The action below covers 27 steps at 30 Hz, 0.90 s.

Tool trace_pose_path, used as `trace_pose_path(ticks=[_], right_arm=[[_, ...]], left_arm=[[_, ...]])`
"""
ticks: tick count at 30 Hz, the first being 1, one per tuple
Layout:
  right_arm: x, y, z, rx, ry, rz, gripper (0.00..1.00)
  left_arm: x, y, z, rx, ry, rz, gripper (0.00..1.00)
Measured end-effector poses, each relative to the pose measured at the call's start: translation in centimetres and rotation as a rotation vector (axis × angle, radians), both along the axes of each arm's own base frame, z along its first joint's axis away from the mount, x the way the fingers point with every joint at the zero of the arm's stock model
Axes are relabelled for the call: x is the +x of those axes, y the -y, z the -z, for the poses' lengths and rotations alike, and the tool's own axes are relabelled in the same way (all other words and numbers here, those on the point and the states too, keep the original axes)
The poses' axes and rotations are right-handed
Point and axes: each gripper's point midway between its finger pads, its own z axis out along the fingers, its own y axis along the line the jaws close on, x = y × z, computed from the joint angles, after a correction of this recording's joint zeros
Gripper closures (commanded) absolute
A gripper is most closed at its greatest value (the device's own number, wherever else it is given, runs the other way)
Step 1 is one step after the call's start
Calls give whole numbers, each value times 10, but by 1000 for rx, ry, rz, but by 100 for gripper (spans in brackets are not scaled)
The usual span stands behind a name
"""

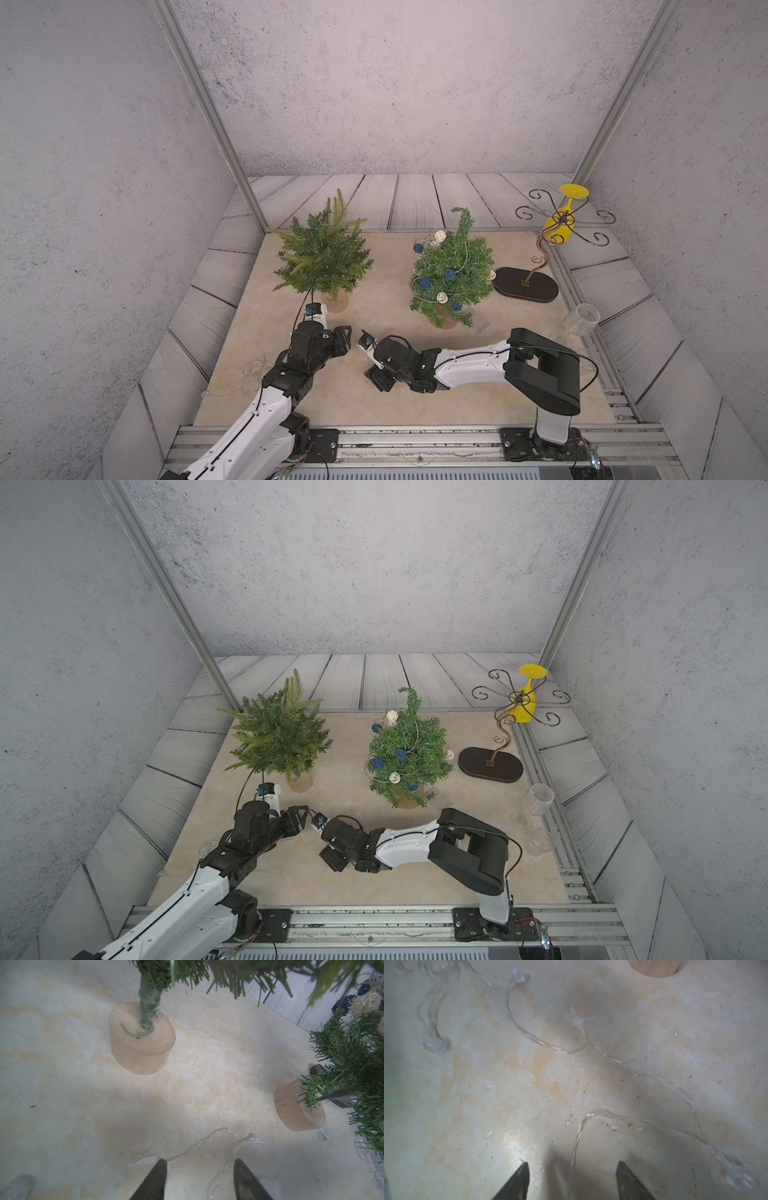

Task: Wrap string light around the christmas tree
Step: Pick up the light string from the center of the board.

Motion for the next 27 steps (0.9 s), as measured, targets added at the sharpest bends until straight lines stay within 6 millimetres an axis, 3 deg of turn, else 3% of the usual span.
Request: trace_pose_path(ticks=[4,6,10,17,20,26,27], right_arm=[[2,5,10,-32,1,17,54],[2,5,10,-33,5,22,64],[0,2,10,-37,27,25,100],[-7,15,8,-16,22,14,100],[-11,22,-7,7,13,0,100],[-9,25,-41,94,33,-4,100],[-7,26,-43,100,35,1,92]], left_arm=[[-2,0,-3,-6,7,2,46],[-2,0,-3,-9,6,4,46],[-3,2,-2,-11,-3,13,46],[-5,11,-3,-41,-7,60,46],[-8,24,-7,-73,10,133,49],[-16,46,-8,-117,8,274,46],[-16,46,-4,-114,-7,276,46]])
